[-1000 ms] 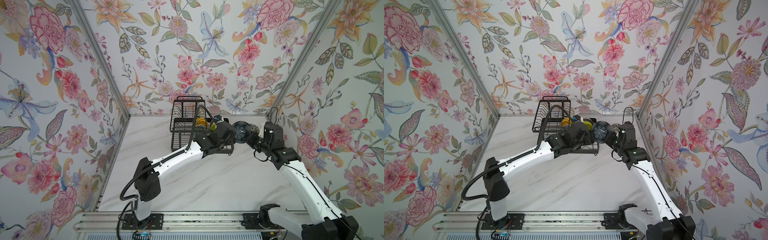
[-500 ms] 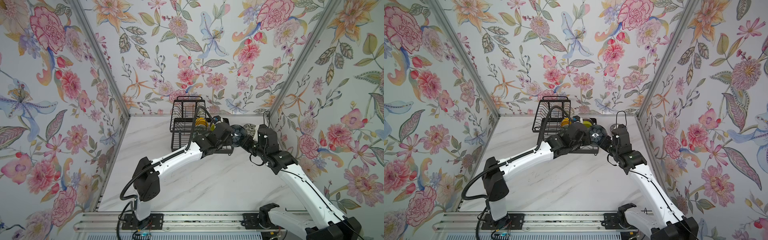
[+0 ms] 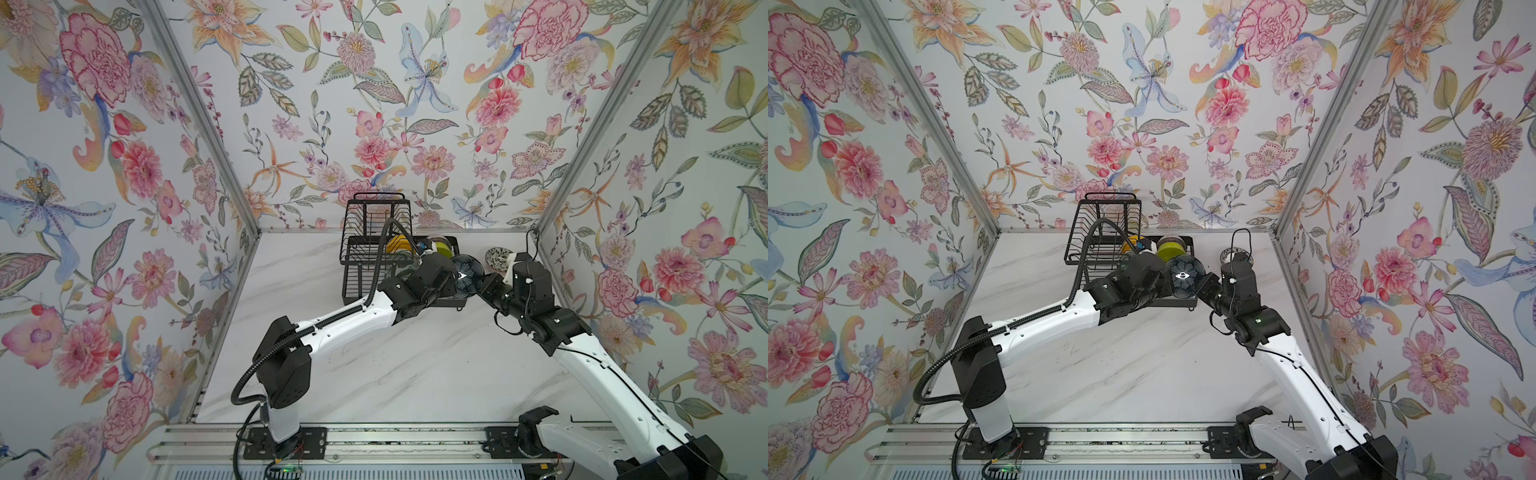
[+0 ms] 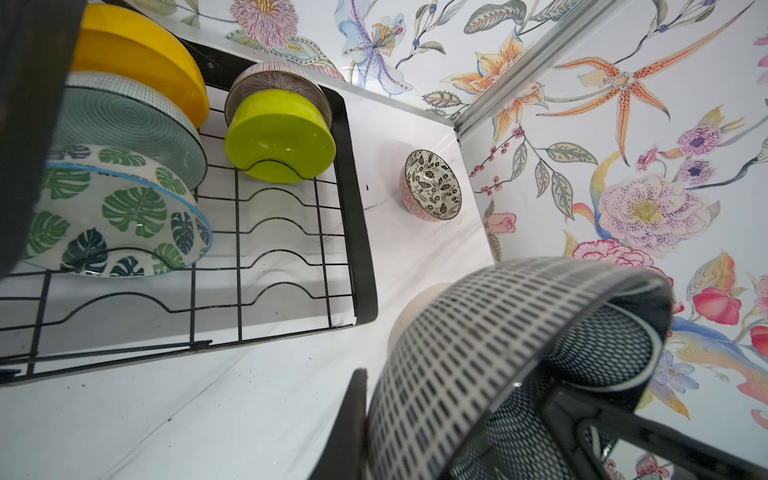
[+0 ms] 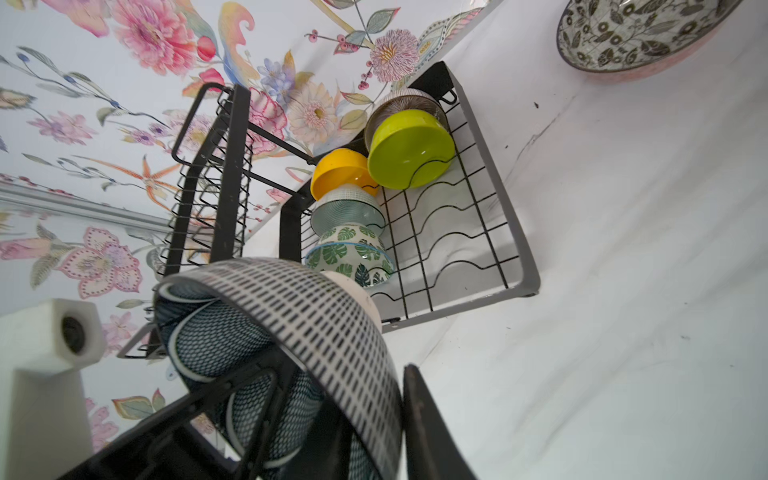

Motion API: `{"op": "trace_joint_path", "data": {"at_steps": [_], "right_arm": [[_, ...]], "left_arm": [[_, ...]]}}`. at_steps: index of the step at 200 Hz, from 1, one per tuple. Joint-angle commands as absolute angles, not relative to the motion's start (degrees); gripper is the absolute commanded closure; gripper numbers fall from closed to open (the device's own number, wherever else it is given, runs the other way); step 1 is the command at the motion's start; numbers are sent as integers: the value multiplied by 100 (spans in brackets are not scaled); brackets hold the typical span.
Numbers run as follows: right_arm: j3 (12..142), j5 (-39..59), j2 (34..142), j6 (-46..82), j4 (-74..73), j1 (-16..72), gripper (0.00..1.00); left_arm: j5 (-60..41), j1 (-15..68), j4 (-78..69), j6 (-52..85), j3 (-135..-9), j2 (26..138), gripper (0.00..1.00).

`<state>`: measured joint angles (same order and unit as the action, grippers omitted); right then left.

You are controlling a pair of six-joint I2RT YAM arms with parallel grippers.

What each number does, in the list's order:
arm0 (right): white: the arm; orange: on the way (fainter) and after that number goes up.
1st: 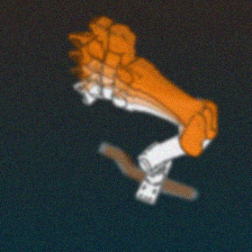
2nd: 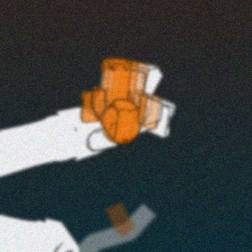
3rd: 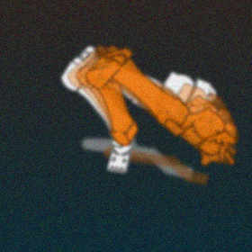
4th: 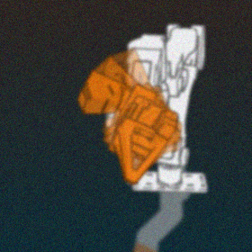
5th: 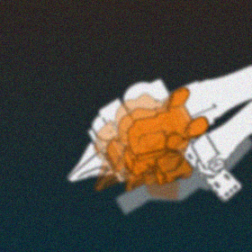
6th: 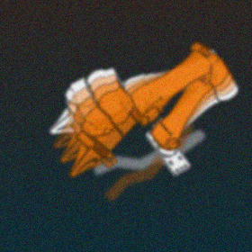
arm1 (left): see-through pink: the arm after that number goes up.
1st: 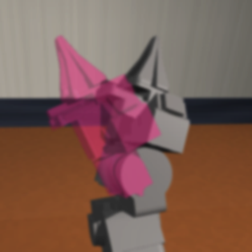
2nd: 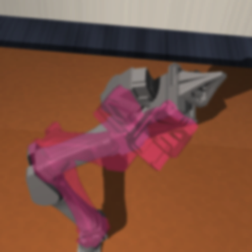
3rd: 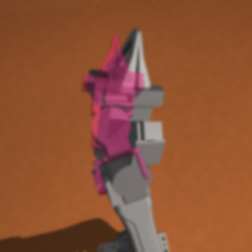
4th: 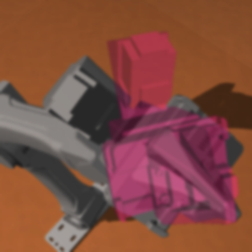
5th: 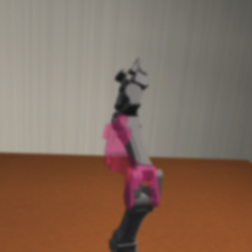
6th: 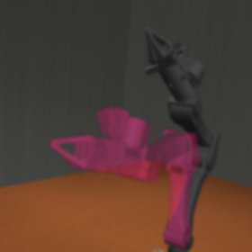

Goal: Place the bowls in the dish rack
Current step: 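Lift the blue-grey bowl and tilt it toward the rack with the right gripper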

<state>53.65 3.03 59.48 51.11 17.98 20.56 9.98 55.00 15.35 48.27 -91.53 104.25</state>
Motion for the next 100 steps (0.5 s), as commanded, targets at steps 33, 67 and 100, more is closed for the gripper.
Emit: {"op": "trace_joint_path", "data": {"at_steps": [33, 67, 100], "right_arm": [[5432, 306, 5869, 5256, 1663, 2074, 63], [5398, 313, 5820, 5200, 1632, 2070, 58], [5527, 387, 5900, 5146, 1765, 2069, 45]], "left_arm": [[1358, 5451, 1446, 4672, -9229, 10253, 100], [1421, 5450, 1483, 4595, -9335, 10296, 100], [1347, 5456, 1488, 4789, -9274, 10313, 100]]}}
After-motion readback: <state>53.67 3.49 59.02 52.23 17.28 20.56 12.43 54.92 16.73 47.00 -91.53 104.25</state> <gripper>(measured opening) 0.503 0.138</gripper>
